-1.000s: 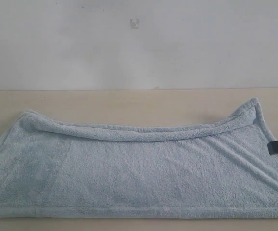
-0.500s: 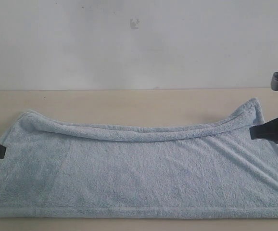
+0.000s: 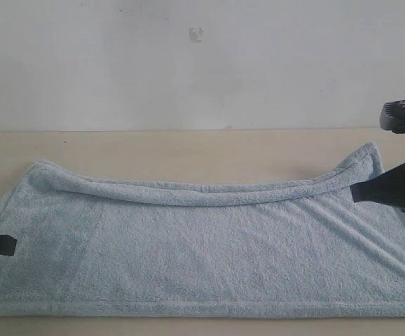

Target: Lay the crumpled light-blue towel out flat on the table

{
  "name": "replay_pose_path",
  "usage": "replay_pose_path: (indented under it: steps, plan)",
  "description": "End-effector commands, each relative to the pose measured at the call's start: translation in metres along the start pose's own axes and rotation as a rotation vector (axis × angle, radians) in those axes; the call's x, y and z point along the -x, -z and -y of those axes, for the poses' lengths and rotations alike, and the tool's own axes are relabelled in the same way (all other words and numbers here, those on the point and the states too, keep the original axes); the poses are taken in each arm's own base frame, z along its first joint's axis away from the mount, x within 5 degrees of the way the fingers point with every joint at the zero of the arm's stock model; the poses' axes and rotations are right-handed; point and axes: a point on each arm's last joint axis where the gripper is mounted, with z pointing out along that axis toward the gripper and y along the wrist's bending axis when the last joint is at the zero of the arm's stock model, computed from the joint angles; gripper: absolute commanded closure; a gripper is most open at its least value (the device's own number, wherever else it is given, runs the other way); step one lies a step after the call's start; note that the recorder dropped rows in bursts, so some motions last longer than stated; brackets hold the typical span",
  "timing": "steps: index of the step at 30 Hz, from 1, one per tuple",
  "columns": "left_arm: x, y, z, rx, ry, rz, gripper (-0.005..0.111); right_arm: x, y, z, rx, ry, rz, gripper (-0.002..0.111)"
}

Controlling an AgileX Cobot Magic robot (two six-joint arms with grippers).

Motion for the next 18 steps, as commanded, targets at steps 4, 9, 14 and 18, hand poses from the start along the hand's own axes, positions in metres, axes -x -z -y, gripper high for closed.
replay_pose_path:
  steps: [4, 9, 14, 18]
  plan:
    - [-0.006, -0.015, -0.006, 0.038, 0.009, -0.047, 0.103, 0.0, 0.002, 0.0, 0.003, 0.0, 0.009, 0.108]
    - [-0.021, -0.021, -0.012, 0.101, 0.046, -0.071, 0.103, 0.0, 0.002, 0.0, 0.004, -0.003, 0.007, 0.108]
    - [-0.036, -0.022, -0.018, 0.158, 0.082, -0.116, 0.103, 0.0, 0.002, 0.0, 0.005, -0.011, 0.005, 0.108]
    - [-0.042, -0.02, -0.026, 0.26, 0.125, -0.125, 0.103, -0.002, 0.002, 0.0, 0.002, -0.012, -0.009, 0.108]
